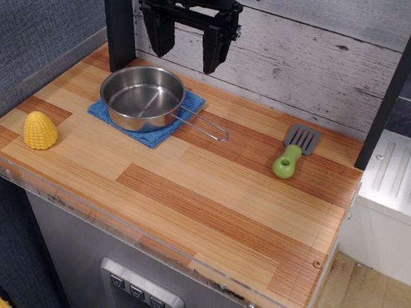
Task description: Move orange piece to between towel and green spatula
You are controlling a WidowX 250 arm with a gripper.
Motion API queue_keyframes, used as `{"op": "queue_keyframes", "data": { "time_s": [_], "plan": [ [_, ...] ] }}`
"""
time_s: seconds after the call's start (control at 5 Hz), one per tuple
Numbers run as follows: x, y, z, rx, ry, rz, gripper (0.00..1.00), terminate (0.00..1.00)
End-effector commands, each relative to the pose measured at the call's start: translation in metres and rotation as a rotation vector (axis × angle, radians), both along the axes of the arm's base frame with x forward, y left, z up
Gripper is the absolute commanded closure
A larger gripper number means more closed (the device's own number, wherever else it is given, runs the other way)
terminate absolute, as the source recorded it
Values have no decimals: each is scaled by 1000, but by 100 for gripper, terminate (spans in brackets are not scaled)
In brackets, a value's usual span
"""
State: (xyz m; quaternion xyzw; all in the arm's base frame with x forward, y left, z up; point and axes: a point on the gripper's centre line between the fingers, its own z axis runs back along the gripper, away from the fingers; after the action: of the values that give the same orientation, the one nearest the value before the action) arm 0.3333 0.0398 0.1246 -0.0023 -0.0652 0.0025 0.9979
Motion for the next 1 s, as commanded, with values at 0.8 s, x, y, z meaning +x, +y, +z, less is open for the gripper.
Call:
{"op": "queue_keyframes", "data": {
  "time_s": [0.8],
  "plan": [
    [-69, 124, -18, 83, -72, -127, 0, 0]
  ]
}}
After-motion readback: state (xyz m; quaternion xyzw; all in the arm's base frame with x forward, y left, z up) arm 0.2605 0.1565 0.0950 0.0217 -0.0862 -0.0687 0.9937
